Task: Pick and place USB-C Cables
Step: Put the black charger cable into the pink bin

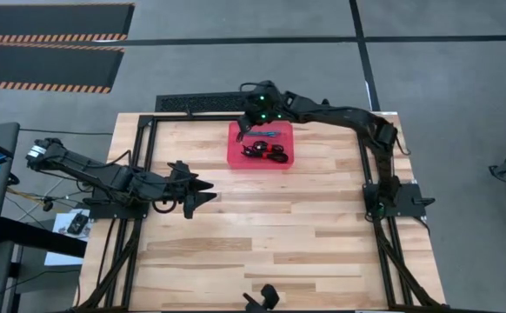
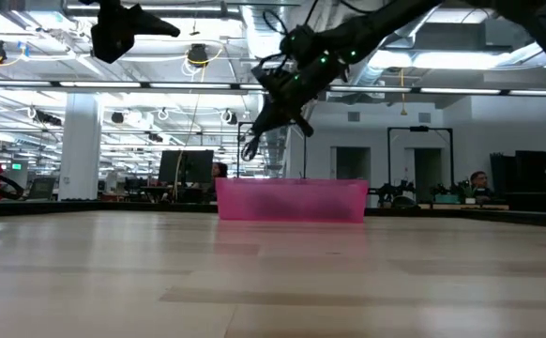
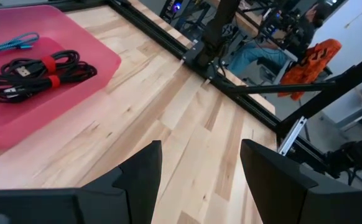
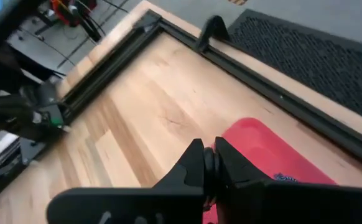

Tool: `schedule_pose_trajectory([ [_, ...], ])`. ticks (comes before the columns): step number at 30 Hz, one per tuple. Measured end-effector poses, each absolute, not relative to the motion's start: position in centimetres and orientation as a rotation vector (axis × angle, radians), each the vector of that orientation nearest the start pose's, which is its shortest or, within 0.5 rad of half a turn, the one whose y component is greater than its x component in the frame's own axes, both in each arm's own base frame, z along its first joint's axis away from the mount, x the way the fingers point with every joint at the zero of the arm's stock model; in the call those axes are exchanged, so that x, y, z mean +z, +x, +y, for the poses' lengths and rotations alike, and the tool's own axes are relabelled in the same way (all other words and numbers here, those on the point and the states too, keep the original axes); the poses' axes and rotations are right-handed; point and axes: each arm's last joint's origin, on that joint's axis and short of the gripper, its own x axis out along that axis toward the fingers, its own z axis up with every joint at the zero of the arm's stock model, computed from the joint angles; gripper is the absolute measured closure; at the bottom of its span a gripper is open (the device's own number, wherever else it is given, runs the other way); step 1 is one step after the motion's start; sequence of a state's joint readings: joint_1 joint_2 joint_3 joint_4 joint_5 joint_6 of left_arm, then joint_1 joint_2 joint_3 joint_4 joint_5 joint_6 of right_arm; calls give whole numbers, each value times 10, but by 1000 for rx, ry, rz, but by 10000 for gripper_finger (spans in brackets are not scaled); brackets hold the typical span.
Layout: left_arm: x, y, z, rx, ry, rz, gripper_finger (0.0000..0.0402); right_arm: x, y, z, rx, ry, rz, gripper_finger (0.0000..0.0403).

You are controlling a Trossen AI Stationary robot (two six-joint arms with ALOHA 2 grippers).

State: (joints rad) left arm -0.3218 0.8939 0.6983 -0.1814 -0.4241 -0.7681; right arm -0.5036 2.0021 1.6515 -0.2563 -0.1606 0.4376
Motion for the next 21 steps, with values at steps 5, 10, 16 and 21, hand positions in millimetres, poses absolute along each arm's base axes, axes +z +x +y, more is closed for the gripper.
schedule_pose_trajectory([
  [5, 283, 187, -50, 241, -609, 322, 196, 257, 410, -218, -484, 640, 551, 388],
  [10, 280, 185, -49, 256, -598, 350, 196, 272, 408, -208, -626, 497, 687, 388],
  [16, 278, 185, -49, 266, -588, 366, 196, 299, 402, -199, -560, 101, 893, 388],
  [21, 277, 184, -48, 290, -575, 368, 196, 297, 405, -187, -420, -187, 1011, 388],
])
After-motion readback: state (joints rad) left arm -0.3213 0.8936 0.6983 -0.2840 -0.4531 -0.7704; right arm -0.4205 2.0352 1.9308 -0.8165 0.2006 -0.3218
